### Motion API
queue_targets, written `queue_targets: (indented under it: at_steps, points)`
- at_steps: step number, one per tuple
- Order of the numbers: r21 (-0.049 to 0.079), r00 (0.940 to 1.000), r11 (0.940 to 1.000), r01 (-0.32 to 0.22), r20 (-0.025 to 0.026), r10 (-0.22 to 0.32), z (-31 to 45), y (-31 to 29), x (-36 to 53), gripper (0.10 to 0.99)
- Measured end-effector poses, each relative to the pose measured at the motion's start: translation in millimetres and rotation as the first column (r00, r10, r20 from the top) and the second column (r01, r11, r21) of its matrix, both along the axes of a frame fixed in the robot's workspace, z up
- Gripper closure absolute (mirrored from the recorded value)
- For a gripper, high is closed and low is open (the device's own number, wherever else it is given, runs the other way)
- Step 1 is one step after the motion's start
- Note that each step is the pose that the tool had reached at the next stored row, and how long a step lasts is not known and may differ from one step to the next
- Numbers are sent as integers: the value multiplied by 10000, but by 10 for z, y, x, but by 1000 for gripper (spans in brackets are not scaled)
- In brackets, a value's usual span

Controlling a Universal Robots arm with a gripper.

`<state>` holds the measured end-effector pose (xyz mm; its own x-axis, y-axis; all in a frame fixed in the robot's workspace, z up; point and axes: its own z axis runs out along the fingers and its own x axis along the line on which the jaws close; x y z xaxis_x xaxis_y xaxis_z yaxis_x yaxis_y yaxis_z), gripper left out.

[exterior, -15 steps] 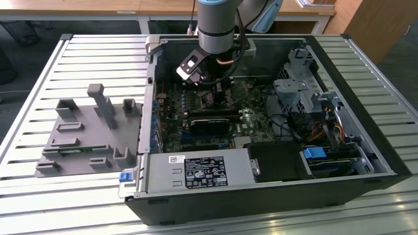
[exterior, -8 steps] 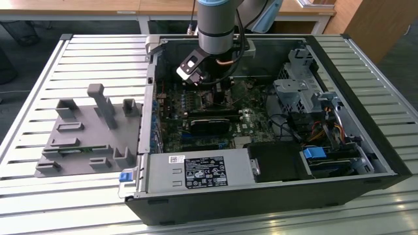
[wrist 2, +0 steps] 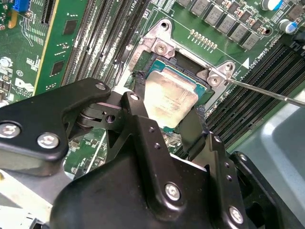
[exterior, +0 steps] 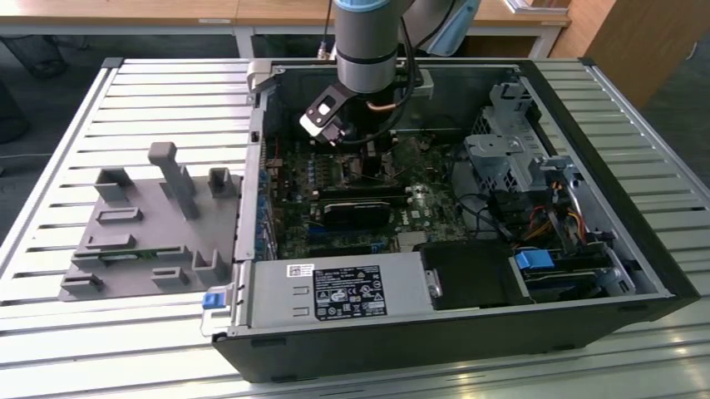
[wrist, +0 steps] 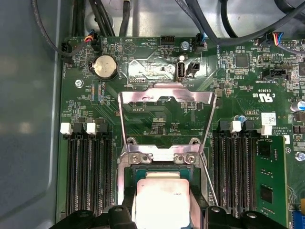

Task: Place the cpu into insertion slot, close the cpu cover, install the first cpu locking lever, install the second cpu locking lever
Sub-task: 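Place the cpu into insertion slot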

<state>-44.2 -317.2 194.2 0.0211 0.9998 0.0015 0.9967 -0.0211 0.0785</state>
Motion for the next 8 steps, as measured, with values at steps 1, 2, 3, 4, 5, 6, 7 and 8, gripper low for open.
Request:
queue_targets:
  at_steps: [1, 2, 3, 4, 5, 6, 7, 8]
  points:
    - [0, 10000, 10000, 0, 0, 0, 0, 0, 0, 553]
    - [1, 10000, 10000, 0, 1, 0, -1, 1, 0, 553]
    - [1, 10000, 10000, 0, 1, 0, -1, 0, 0, 553]
    - [2, 10000, 10000, 0, 1, 0, -1, 0, 0, 553]
    - [2, 10000, 10000, 0, 1, 0, -2, 0, 0, 553]
    - [3, 10000, 10000, 0, 2, 0, -2, 1, 0, 553]
    - [3, 10000, 10000, 0, 2, 0, -2, 1, 0, 541]
    - [3, 10000, 10000, 0, 1, 0, -2, 1, 0, 541]
